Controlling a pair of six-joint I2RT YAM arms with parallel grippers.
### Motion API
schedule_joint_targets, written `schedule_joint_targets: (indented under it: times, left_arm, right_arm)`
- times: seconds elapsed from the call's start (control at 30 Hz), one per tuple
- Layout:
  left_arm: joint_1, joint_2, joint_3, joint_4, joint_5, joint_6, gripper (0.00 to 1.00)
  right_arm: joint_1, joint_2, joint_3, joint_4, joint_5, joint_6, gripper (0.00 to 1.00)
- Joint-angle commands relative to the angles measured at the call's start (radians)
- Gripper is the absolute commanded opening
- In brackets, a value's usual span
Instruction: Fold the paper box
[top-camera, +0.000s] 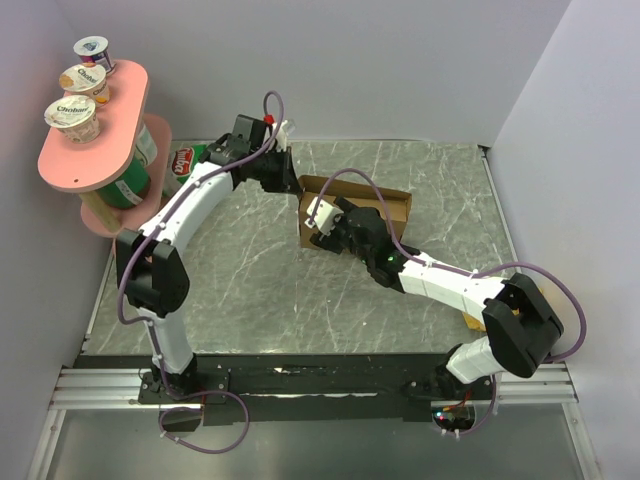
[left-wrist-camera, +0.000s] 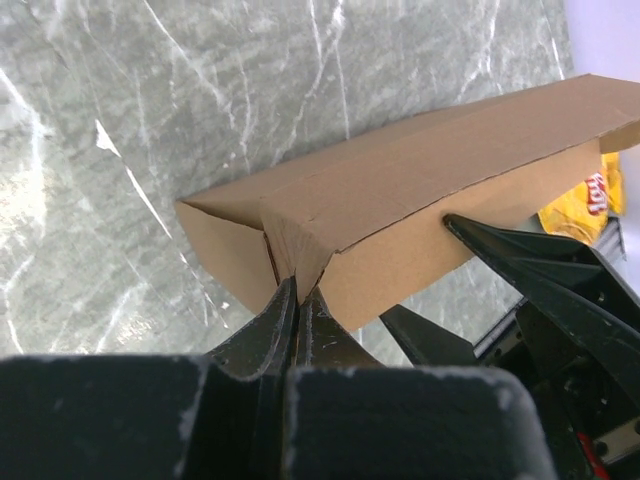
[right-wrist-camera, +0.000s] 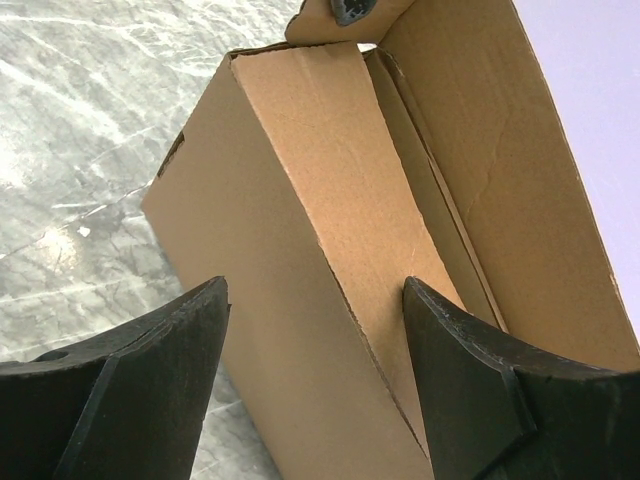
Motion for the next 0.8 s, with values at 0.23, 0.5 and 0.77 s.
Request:
schedule_joint_targets:
  times: [0.23,0.5,0.77]
  left_arm:
    - [-0.137,-0.110,-0.111,0.066,-0.261,0.038,0.01]
    - [-0.189,-0.178,-0.277,0.179,-0.439,0.039,0.01]
    - [-0.209,-0.200,-0.348,0.221,-0.460,0.047,0.01]
  right_arm:
    - [0.011,0.050,-0.005,-0.113,-0.052,0.046,0.76]
    - [0.011,0.039,-0.014,-0.103,-0.052,0.064,0.75]
    - [0.011,0.024,0.003,-0.110,-0.054,0.105,0.75]
